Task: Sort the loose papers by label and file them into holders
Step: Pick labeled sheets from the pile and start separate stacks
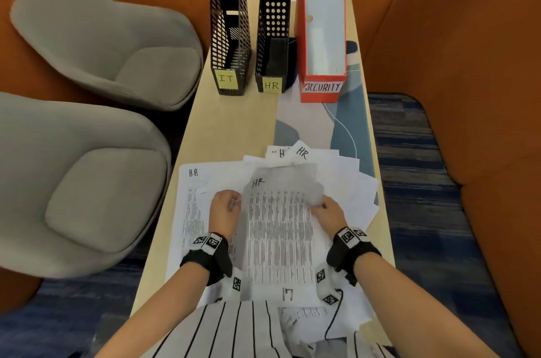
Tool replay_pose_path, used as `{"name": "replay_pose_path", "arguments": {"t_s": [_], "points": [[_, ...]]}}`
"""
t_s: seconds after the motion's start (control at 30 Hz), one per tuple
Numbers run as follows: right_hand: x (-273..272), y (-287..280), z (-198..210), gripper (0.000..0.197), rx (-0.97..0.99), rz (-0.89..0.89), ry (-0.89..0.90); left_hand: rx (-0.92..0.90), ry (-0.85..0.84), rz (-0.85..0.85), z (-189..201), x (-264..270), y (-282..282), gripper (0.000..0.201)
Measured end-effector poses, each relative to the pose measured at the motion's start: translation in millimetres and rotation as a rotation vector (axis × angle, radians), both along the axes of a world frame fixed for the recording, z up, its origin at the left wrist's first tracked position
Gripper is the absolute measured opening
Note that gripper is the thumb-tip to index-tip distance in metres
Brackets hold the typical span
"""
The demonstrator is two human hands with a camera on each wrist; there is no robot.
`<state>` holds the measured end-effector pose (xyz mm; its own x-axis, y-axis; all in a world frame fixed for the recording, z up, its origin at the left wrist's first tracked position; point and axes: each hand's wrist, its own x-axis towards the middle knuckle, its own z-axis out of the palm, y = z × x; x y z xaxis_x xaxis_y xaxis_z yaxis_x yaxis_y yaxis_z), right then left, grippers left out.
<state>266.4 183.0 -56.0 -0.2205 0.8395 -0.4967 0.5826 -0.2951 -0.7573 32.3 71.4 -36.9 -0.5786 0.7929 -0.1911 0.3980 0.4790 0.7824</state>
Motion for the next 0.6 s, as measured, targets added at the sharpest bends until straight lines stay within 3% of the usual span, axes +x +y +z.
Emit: {"name": "replay_pose_path", "arguments": {"t_s": [0.07, 0.17, 0.27, 0.33, 0.4, 0.53, 0.6], "points": [[7, -2, -3, 0.023, -0.106, -0.227, 0.152, 0.074, -0.034, 0.035, -3, -3, -2, 0.006], [17, -4, -4, 0.032, -0.190, -0.436, 0.300, 0.041, -0.283, 0.064, -6, -9, -10, 0.006], [21, -6, -10, 0.023, -0.176, -0.310, 0.311, -0.108, -0.461, -0.116, -5, -6, -12, 0.023], [20, -9, -15, 0.023, -0.167, -0.154, 0.206, -0.182, -0.504, -0.210, -9, 1, -11, 0.040], [18, -12, -20, 0.024, -0.120, -0.096, 0.095, -0.243, -0.409, -0.204, -13, 9, -10, 0.038], [15, -17, -16, 0.033, -0.073, -0.075, -0.003, -0.348, 0.056, -0.236, -28, 9, -12, 0.025], [14, -21, -10, 0.041, -0.066, -0.002, 0.006, -0.382, 0.097, -0.292, -29, 2, -14, 0.015]]}}
